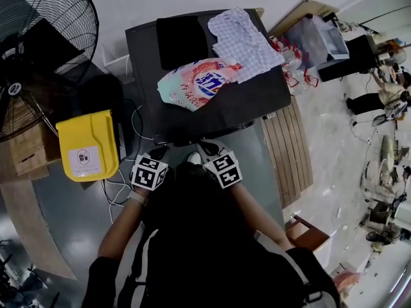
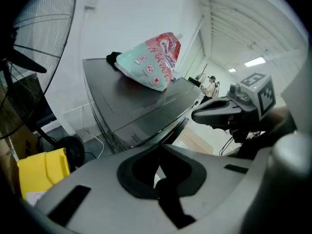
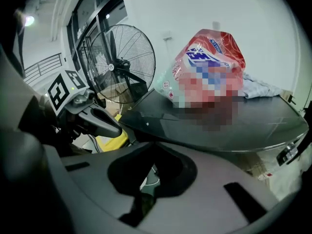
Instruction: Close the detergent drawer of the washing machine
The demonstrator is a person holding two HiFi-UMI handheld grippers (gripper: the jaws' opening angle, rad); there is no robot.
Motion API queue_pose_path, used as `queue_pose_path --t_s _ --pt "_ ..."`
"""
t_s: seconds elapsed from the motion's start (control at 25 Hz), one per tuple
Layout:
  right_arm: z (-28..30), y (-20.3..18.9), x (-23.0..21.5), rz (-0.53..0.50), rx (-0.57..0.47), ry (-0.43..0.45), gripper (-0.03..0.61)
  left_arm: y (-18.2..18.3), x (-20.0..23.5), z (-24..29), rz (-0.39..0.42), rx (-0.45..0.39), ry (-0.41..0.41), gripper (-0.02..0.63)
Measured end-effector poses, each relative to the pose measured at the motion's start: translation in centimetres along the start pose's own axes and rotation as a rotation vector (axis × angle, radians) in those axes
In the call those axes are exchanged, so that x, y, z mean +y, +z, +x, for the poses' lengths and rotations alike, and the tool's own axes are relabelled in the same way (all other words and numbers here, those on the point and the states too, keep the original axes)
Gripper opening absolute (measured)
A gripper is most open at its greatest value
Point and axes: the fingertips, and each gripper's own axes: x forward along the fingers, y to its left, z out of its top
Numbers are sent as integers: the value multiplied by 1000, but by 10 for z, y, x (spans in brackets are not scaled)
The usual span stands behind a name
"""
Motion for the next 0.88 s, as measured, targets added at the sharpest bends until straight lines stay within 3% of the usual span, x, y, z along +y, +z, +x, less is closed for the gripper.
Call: queue_pose_path --t_s 0.52,0.88 --pt "-45 117 42 -33 -219 2 15 92 34 -123 20 -322 75 9" --pt "-78 213 74 -129 -394 27 17 146 42 -208 20 -577 89 10"
